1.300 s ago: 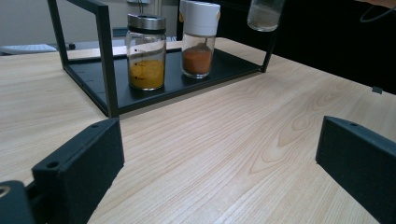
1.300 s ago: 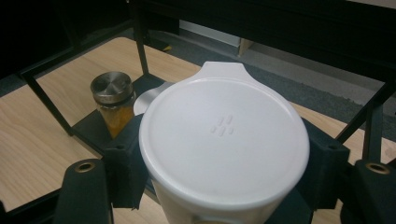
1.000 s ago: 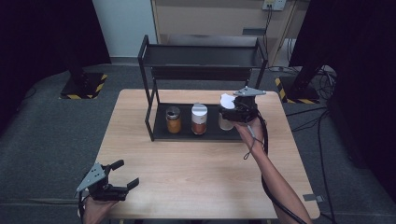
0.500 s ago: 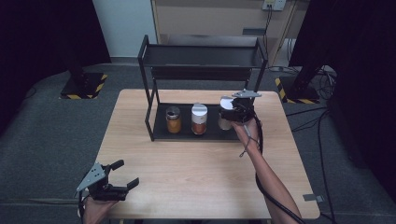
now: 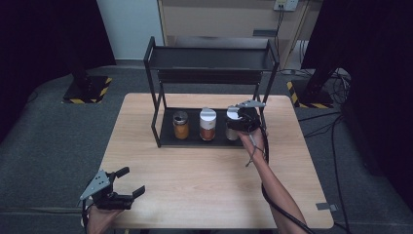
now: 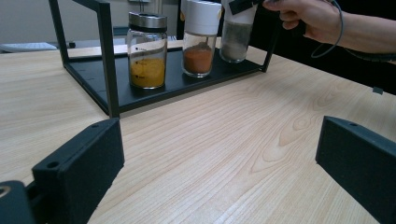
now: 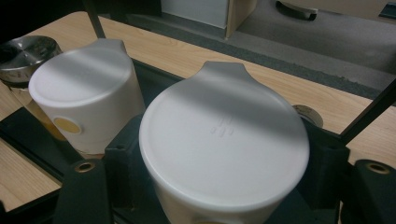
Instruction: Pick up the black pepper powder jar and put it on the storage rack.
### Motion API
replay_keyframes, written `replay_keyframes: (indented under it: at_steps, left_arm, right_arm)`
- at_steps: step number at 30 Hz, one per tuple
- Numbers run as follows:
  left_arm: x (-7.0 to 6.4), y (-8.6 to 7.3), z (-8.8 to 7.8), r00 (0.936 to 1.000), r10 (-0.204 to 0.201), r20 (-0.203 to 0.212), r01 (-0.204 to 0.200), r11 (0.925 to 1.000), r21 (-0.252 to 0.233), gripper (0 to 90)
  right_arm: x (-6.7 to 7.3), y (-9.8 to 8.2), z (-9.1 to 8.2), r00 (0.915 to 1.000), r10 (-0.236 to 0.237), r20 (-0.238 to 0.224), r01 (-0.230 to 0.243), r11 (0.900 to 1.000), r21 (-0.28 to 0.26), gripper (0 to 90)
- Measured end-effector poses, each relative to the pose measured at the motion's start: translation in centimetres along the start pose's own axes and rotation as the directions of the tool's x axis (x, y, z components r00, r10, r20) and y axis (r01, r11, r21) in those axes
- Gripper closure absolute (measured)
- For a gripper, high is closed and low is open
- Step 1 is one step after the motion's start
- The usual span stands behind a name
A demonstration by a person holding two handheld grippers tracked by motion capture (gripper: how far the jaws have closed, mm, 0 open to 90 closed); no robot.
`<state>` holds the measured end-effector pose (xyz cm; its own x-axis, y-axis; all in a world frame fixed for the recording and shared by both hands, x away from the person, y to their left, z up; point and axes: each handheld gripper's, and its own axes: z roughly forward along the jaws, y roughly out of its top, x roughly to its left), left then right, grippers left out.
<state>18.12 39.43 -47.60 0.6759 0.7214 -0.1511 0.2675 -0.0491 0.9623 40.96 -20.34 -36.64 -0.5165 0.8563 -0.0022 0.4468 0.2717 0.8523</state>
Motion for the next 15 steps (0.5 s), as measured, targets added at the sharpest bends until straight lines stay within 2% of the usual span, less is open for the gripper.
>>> replay_keyframes:
  at_steps: [15]
  left_arm:
    - [0.01, -0.02, -0.03, 1.0000, -0.001, 0.000, 0.001, 1.0000, -0.001, 0.5]
  right_arm:
    - [0.01, -0.81, 1.08, 1.0000, 0.002, 0.004, -0.002, 1.000, 0.008, 30.9]
